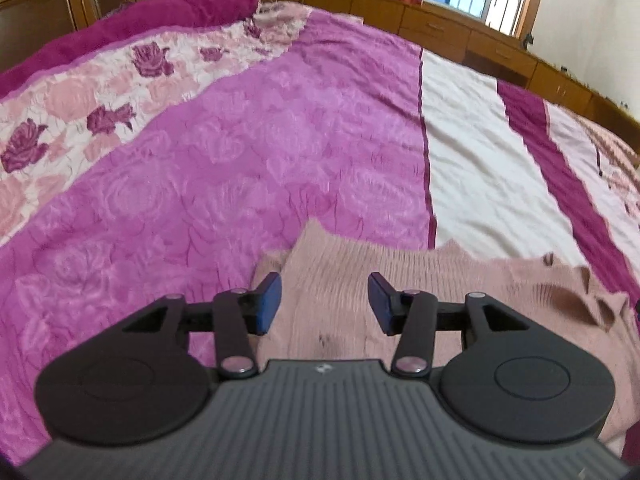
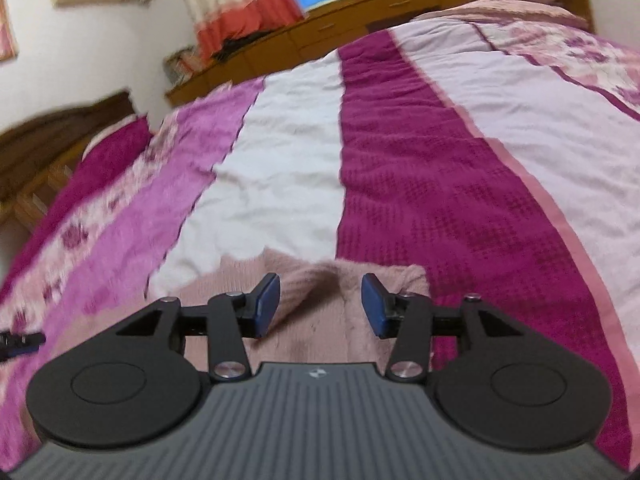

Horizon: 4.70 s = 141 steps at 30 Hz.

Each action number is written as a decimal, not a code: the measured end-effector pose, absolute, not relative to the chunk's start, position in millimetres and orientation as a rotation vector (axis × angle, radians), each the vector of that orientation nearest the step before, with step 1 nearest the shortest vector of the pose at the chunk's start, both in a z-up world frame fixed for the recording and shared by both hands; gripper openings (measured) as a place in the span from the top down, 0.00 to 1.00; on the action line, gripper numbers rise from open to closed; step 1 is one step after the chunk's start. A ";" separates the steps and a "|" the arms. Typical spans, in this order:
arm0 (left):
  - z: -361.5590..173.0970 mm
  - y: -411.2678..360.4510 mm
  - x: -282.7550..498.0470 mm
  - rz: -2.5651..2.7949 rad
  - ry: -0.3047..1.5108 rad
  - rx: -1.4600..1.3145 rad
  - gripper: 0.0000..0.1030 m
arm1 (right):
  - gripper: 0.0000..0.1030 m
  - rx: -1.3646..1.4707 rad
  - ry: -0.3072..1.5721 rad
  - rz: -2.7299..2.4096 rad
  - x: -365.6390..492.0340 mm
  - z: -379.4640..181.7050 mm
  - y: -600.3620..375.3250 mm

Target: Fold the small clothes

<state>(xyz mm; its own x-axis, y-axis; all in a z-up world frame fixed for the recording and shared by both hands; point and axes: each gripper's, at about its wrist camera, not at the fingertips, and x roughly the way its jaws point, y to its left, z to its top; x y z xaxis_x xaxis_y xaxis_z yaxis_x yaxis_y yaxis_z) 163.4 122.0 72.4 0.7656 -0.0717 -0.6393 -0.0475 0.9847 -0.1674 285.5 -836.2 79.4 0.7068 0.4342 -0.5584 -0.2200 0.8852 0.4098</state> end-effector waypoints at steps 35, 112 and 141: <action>29.5 86.6 160.9 0.045 0.747 -0.035 0.52 | 0.87 -0.201 0.819 0.175 368.2 92.8 -733.8; 47.2 59.1 61.5 -0.024 0.920 -0.102 0.50 | 0.00 0.691 0.831 0.425 234.0 26.3 -892.1; 38.5 55.9 64.1 0.019 0.965 -0.055 0.50 | 0.48 0.840 0.771 0.451 233.5 4.9 -879.0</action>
<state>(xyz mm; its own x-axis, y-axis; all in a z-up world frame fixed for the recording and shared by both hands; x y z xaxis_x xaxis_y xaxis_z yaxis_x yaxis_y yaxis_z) 64.1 55.9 38.5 0.5690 -0.0079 -0.8223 -0.0409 0.9984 -0.0379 233.5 -879.0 4.9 0.6484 0.6316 -0.4250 -0.0607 0.5994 0.7982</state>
